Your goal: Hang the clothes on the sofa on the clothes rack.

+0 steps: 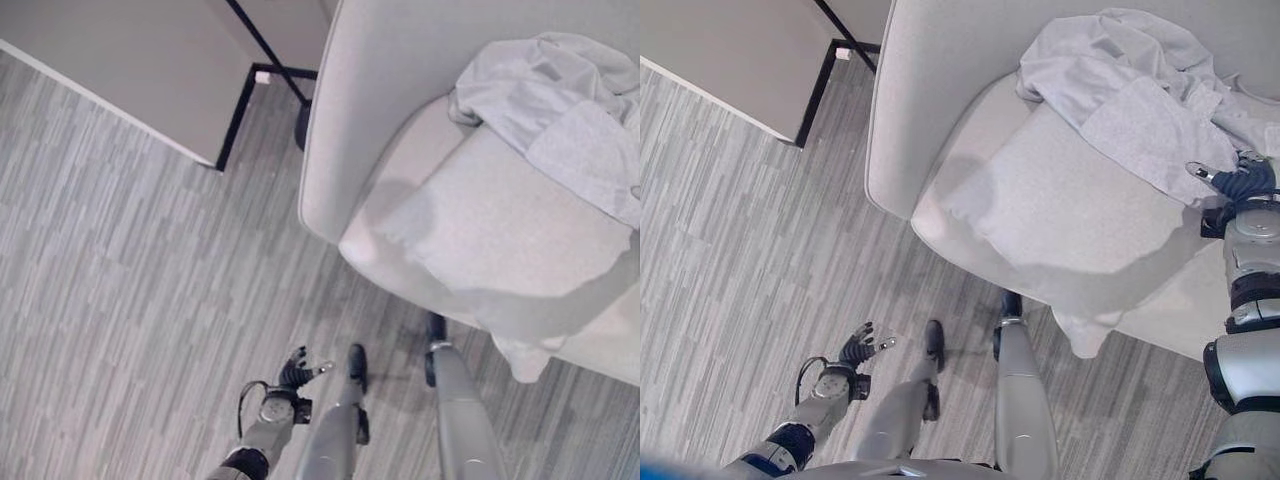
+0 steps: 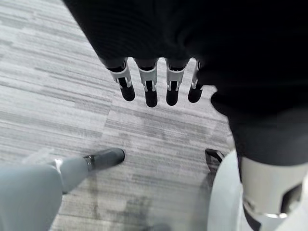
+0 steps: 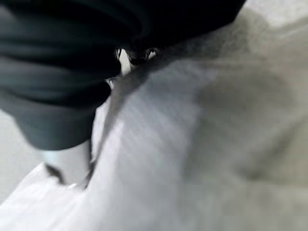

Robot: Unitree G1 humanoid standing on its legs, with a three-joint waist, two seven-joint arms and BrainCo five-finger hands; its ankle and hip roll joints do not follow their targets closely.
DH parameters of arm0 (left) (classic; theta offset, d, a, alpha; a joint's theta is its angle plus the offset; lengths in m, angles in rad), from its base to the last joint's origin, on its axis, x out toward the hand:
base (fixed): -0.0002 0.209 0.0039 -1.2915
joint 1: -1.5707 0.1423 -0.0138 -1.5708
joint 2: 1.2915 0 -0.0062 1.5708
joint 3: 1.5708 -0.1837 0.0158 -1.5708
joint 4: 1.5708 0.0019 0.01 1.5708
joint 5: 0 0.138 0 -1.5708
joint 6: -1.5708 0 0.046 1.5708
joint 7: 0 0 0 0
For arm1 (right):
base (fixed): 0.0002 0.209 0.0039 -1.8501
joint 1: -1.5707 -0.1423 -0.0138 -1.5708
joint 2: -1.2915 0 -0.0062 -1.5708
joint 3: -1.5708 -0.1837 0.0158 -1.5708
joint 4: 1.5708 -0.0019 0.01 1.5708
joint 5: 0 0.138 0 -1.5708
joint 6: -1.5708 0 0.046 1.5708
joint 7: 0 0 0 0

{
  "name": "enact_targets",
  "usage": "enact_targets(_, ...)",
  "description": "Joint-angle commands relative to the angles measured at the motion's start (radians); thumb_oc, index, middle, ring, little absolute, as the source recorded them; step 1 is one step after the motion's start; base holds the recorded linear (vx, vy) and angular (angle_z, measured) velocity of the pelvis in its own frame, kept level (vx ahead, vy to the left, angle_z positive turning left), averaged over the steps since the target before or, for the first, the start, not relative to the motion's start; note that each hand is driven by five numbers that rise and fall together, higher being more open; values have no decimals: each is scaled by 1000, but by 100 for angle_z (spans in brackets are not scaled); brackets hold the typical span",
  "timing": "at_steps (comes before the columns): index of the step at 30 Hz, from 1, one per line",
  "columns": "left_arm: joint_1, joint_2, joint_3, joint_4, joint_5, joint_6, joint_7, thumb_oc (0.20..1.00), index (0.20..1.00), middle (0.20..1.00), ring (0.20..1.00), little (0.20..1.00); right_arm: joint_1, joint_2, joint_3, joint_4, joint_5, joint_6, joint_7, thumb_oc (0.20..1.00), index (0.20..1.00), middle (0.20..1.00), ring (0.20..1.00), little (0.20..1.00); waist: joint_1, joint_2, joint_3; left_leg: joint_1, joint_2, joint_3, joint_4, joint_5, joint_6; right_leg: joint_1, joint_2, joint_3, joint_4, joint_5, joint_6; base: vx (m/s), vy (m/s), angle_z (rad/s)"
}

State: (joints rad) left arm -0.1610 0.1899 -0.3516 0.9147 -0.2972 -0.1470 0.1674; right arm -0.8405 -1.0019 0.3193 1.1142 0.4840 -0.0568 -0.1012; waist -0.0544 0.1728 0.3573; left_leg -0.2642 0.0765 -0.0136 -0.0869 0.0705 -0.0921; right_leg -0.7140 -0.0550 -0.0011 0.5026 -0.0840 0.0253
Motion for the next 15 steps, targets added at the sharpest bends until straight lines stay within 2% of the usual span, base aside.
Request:
enact_targets(1,-19,27,-15,-2,45,-4,8,1000,1000,1000,1000,1000,76,84,15,-40,-20,-19,46,200,200,200,200,200,9,-46,30,90,-54,-9,0,-44,-12,65,-16,93,-181,111,64,0,0,0)
enact_targets(8,-34,24,8,17,51,0,31,1000,1000,1000,1000,1000,180,142,-80,-90,0,-33,-6,200,200,200,200,200,-5,-57,36,98,-55,-11,0,-51,-9,65,-18,92,-174,111,66,-1,2,3)
enact_targets(15,-38,39,37,34,47,7,50,1000,1000,1000,1000,1000,259,184,-226,-109,96,-42,-64,200,200,200,200,200,-16,-69,33,119,-55,-9,0,-67,-7,83,-21,93,-172,107,71,0,0,0)
